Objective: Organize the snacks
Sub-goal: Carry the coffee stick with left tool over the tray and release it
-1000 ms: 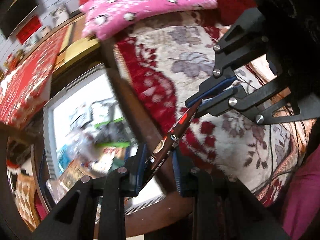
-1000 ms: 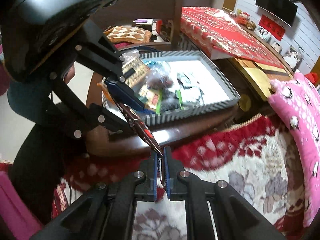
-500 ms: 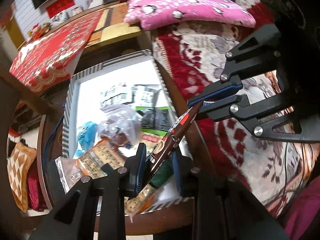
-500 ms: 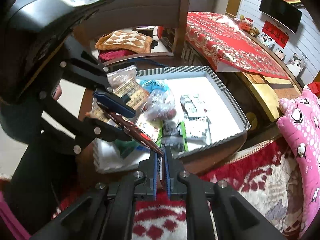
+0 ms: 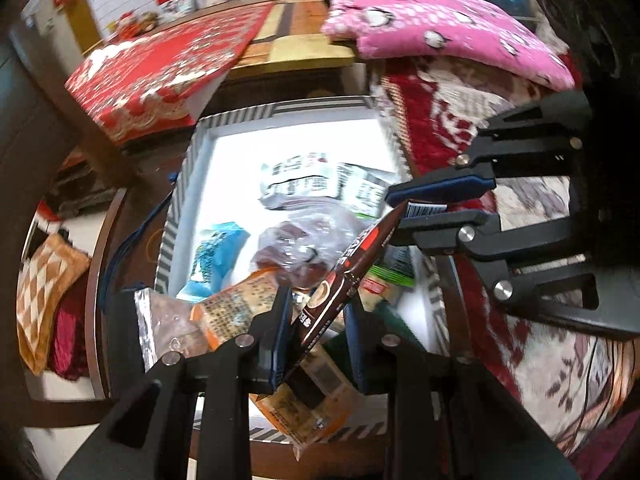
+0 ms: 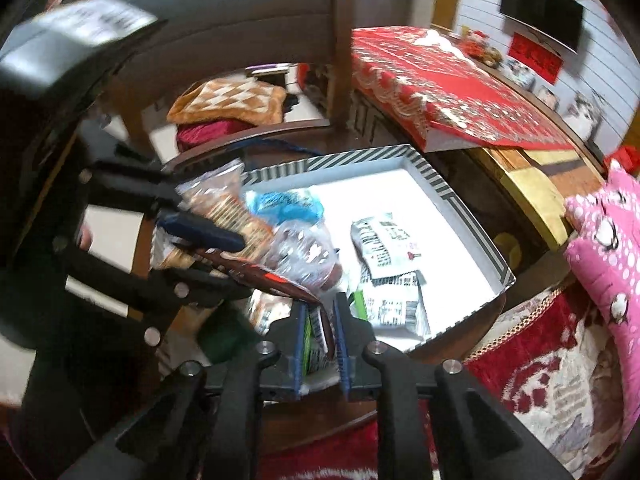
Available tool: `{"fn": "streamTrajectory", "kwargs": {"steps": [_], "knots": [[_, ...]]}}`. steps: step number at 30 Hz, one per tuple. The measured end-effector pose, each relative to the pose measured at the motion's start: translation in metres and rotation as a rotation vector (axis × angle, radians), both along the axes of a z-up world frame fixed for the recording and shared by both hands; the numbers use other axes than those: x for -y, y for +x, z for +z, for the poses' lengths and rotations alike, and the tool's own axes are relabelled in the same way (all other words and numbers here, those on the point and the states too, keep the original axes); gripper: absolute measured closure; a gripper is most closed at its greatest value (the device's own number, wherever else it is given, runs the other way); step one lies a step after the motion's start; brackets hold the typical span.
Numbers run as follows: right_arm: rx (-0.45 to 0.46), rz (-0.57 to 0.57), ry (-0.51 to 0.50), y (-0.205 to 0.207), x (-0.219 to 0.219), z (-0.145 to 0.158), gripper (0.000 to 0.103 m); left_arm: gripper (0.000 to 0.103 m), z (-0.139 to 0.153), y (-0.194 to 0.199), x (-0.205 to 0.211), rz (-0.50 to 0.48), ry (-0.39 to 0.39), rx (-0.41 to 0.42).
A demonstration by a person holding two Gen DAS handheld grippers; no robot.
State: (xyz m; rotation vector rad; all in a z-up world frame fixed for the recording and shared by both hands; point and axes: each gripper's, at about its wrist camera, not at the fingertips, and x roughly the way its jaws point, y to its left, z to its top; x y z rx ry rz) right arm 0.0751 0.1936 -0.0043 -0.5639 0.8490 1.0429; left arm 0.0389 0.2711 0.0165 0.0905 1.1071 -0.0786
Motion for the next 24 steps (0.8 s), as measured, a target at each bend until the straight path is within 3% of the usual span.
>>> {"fn": "streamTrajectory", "kwargs": {"steps": [2,4,6,8,11,14,16,21,24], "knots": [[-0.020,-0.029,0.017,0.005,-0.003,-0.003,0.082,0.078,-0.002,0.003,-0.005,0.036,-0.007,0.002],[-0.019,-0.066,0.028,0.009,-0.007,-0.006,0.074,0.078,-0.004,0.004,-0.007,0.070,0.001,0.010],[-0.026,-0.111,0.031,0.013,-0.008,-0.010,0.047,0.081,-0.004,0.006,-0.008,0.114,0.018,0.019],[-0.049,-0.176,0.047,0.020,-0.001,-0.012,0.033,0.084,-0.005,0.008,-0.011,0.151,0.036,0.025],[-0.114,-0.215,0.066,0.023,0.011,-0.015,0.032,0.084,-0.010,0.013,-0.011,0.183,0.017,0.024],[-0.119,-0.215,0.069,0.014,0.024,-0.015,0.032,0.083,-0.015,0.019,-0.003,0.186,0.025,0.023],[-0.117,-0.225,0.074,0.009,0.032,-0.014,0.032,0.078,-0.017,0.021,0.001,0.199,0.020,0.028],[-0.171,-0.296,0.126,0.006,0.057,-0.011,0.030,0.039,-0.014,0.024,0.000,0.282,0.003,0.059],[-0.181,-0.327,0.153,0.001,0.068,-0.008,0.025,0.022,-0.004,0.019,0.001,0.329,0.011,0.090]]}}
